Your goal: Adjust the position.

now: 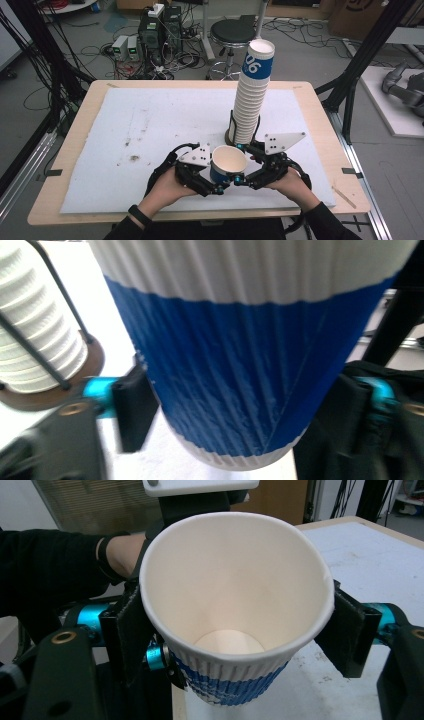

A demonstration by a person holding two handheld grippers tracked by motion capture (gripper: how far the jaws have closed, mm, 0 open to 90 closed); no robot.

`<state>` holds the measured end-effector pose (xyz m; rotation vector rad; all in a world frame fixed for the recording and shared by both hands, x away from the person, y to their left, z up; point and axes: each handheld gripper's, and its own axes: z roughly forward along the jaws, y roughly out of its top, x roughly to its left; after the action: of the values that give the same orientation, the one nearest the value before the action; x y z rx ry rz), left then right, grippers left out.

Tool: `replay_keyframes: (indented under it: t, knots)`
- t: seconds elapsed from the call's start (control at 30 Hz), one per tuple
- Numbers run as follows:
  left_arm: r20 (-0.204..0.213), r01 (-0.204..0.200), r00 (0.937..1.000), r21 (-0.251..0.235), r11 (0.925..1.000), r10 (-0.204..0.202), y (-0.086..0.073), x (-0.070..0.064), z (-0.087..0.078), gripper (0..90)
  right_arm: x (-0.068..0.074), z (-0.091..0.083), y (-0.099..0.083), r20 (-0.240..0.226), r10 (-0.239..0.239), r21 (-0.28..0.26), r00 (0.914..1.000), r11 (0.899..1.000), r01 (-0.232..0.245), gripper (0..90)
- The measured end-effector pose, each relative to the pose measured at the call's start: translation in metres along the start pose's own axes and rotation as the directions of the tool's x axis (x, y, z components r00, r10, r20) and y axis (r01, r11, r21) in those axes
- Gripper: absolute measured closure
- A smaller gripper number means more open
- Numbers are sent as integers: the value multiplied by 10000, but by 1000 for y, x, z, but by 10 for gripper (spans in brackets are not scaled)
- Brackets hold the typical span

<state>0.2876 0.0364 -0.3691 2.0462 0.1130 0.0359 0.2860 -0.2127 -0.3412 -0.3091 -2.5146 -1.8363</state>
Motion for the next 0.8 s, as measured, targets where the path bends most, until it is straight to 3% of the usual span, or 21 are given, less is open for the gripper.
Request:
replay_keyframes:
  t: [0.17, 0.3, 0.47, 0.6, 0.8]
  knots:
    - [149, 168, 9998, -578, 9982, -159, -2, 1, 0, 297, -1, 0, -1, -27, 154, -390, 9999, 9991, -155, 202]
    - [206, 191, 9996, -1120, 9935, -169, -1, 1, -3, 297, -1, -4, -1, -305, 323, -1004, 9990, 9943, -352, 186]
    - [253, 339, 9992, -1628, 9861, -301, -1, 1, -5, 297, 0, -5, -1, -376, 368, -1347, 9986, 9900, -416, 185]
    - [308, 437, 9988, -1806, 9826, -387, -1, 1, -5, 297, 1, -3, -2, -351, 413, -1555, 9985, 9868, -463, 185]
    - [362, 383, 9988, -1672, 9852, -327, -1, 0, -3, 297, 2, 0, -1, -448, 547, -1740, 9975, 9828, -617, 185]
